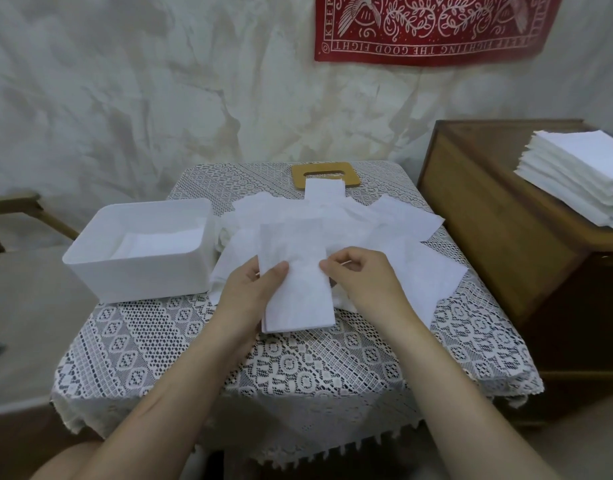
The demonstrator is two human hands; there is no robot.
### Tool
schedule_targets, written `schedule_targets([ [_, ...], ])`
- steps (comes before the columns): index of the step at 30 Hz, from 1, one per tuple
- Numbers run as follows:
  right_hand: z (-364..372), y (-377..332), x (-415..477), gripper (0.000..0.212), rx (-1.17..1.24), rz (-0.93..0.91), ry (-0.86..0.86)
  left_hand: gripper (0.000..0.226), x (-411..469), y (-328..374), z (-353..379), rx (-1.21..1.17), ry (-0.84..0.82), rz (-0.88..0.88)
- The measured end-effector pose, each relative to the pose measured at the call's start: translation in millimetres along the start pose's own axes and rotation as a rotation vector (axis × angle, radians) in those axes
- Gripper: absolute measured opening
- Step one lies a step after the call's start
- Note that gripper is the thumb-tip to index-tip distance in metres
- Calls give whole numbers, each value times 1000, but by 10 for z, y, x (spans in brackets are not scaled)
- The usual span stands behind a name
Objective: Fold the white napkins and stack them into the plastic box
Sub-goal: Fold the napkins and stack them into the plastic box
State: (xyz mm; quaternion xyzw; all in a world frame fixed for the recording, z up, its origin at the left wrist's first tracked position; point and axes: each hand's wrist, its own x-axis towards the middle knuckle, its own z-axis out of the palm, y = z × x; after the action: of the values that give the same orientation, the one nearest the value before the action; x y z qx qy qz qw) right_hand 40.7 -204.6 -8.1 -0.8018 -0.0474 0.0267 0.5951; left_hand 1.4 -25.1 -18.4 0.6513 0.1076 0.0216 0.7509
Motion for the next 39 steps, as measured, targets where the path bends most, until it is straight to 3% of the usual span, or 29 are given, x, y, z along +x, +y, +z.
schedule_targets([
  [7, -459, 150, 64, 4, -297, -35, 197, 23, 56, -4, -90, -2, 59, -34],
  [12, -570, 196, 75, 27, -373, -43, 147, 23, 36, -24, -85, 24, 46, -35],
  [16, -517, 162, 96, 21, -414, -109, 156, 23, 23, -31, -72, 33, 42, -36],
  [22, -469, 145, 136, 43, -608, -219, 129, 22, -3, -21, -96, 21, 42, -25],
  [24, -435, 138, 166, 36, -642, -240, 120, 21, -9, -8, -107, 25, 42, -18],
  [27, -392, 147, 235, 8, -575, -229, 151, 18, -20, 15, -118, 28, 49, -9],
  [30, -377, 120, 296, 5, -454, -206, 164, 17, -42, 27, -136, 38, 62, -12],
  [33, -382, 76, 349, 33, -379, -192, 144, 19, -56, 28, -173, 42, 62, -15],
  [34, -379, 77, 367, 33, -378, -185, 140, 19, -61, 31, -182, 42, 62, -15],
  [37, -348, 87, 417, 5, -395, -177, 163, 18, -61, 39, -199, 44, 57, -10],
  [39, -332, 92, 456, 6, -330, -165, 191, 19, -55, 44, -210, 51, 54, -7],
])
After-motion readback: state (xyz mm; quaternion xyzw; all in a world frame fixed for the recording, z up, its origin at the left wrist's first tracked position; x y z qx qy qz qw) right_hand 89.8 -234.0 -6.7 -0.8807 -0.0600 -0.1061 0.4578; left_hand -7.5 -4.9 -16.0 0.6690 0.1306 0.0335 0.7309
